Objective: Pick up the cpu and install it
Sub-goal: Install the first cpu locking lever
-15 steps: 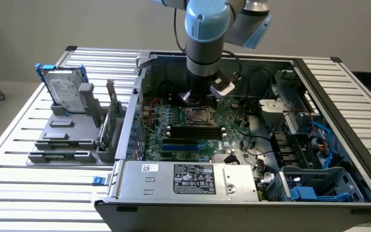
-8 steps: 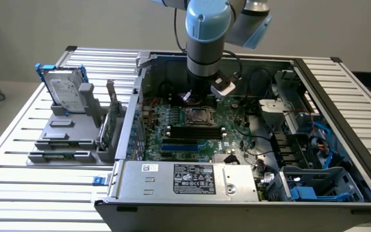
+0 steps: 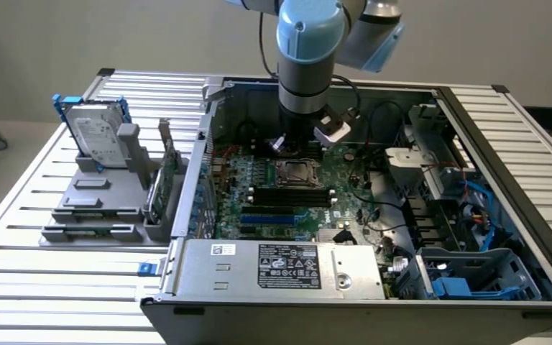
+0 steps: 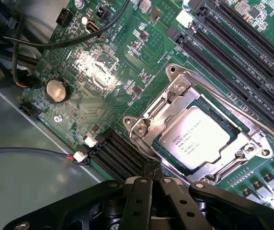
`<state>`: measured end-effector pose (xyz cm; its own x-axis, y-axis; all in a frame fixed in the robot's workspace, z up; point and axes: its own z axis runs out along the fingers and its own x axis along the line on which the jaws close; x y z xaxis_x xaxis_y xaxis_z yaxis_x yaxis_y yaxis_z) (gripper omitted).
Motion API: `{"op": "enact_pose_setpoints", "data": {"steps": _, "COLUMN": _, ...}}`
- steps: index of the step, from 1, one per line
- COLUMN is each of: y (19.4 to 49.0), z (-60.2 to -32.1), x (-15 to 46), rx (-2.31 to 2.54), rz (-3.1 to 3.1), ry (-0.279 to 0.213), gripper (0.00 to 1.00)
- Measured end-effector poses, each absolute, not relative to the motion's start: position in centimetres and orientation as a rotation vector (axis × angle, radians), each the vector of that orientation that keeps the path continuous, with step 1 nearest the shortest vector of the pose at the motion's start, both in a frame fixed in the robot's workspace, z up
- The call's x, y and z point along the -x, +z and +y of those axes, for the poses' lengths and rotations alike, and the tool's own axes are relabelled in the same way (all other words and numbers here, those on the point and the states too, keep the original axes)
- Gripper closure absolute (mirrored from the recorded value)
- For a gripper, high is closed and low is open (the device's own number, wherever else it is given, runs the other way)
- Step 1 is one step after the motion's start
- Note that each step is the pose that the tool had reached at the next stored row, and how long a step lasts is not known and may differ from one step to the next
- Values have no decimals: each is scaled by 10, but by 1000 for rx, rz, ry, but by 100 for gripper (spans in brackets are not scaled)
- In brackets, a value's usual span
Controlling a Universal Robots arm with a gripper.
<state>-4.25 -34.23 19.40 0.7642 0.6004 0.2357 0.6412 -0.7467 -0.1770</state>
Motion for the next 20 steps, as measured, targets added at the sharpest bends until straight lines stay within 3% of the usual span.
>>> {"op": "enact_pose_setpoints", "data": {"steps": 20, "y": 194, "z": -342, "x": 41, "rx": 2719, "rz": -973, "ry": -237, "gripper": 89}}
